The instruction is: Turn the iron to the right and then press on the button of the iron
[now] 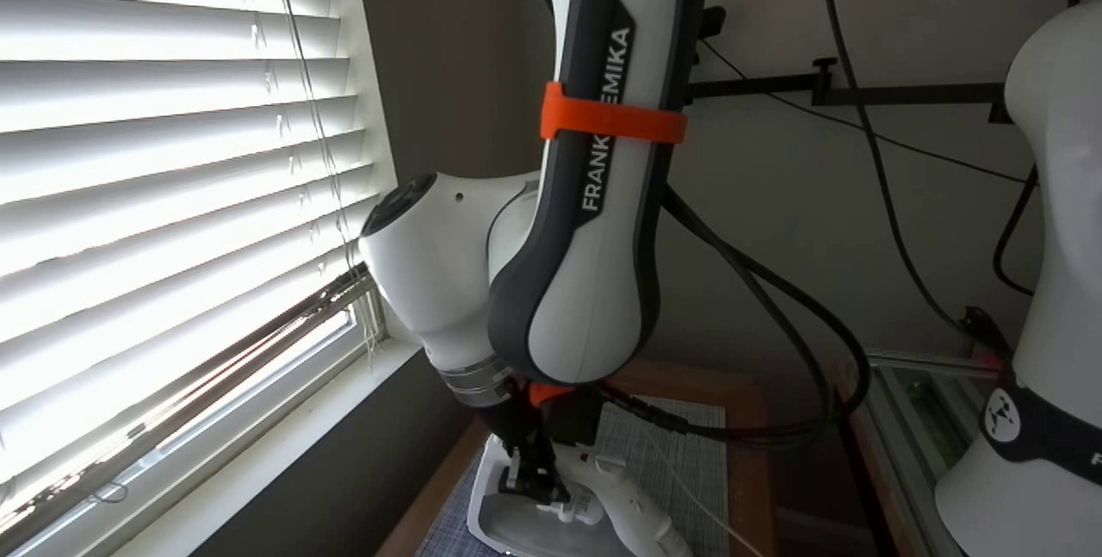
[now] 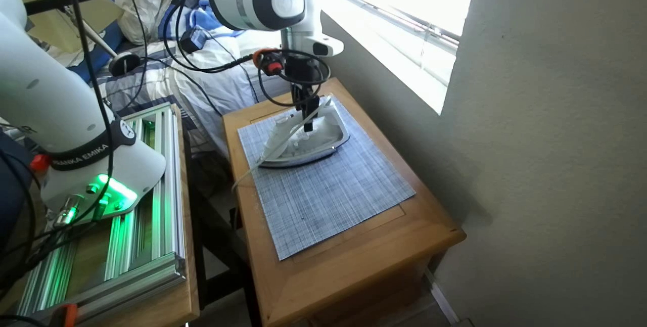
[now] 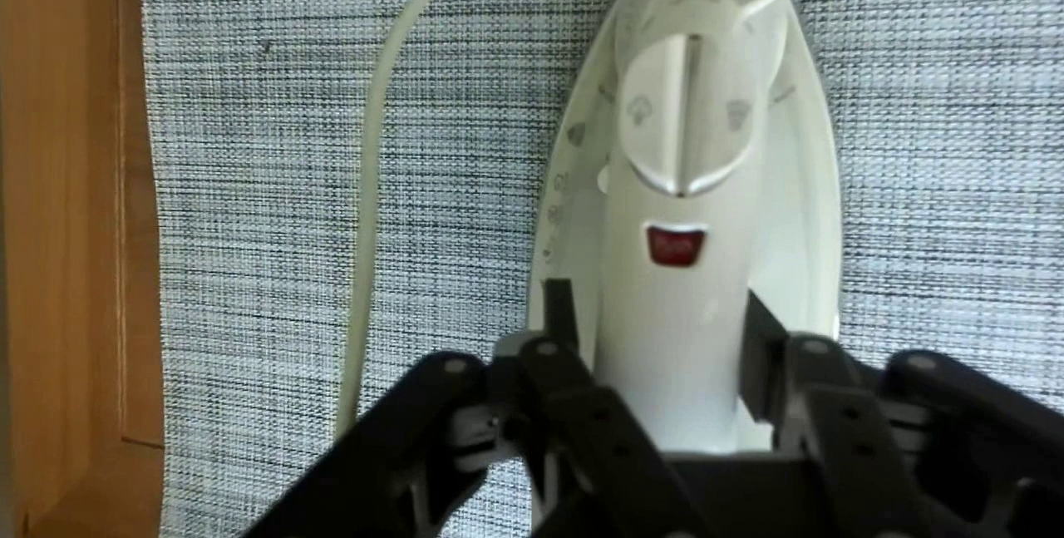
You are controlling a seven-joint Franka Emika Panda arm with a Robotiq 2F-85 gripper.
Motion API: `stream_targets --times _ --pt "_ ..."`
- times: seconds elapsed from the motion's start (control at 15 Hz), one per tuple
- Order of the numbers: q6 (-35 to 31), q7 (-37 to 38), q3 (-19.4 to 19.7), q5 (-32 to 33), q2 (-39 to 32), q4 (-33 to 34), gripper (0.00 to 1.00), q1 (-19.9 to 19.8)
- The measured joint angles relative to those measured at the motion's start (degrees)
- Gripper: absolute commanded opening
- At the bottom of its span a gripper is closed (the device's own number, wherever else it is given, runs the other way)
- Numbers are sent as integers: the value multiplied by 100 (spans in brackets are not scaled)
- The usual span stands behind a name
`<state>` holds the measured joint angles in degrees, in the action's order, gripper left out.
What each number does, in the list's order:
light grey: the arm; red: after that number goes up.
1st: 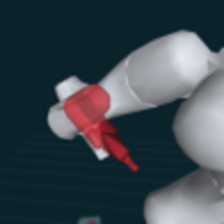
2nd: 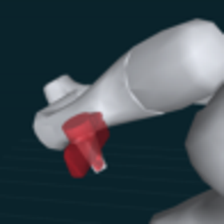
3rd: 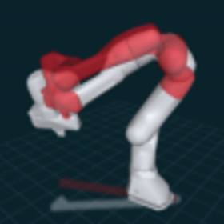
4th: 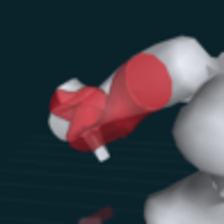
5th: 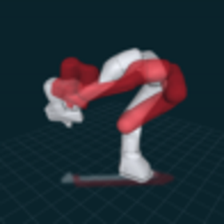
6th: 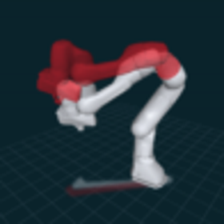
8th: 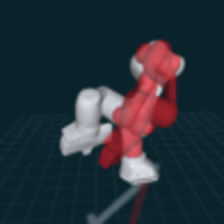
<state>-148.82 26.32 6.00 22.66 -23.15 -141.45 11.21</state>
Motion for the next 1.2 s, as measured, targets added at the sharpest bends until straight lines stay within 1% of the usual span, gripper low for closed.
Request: stream_targets --times 0.2,0.4,0.6,0.73,1.0,1.2 --pt "67 -6 -1 -17 98 -2 100 0" --pt "207 -6 -1 -30 247 -52 100 0" --pt "302 -6 -5 -32 512 -236 100 -6" --pt "302 -21 -36 -85 755 -449 100 -32" --pt "292 -281 -202 -487 1263 -943 100 -165" --pt "132 -392 -305 -625 1627 -1323 100 -240"
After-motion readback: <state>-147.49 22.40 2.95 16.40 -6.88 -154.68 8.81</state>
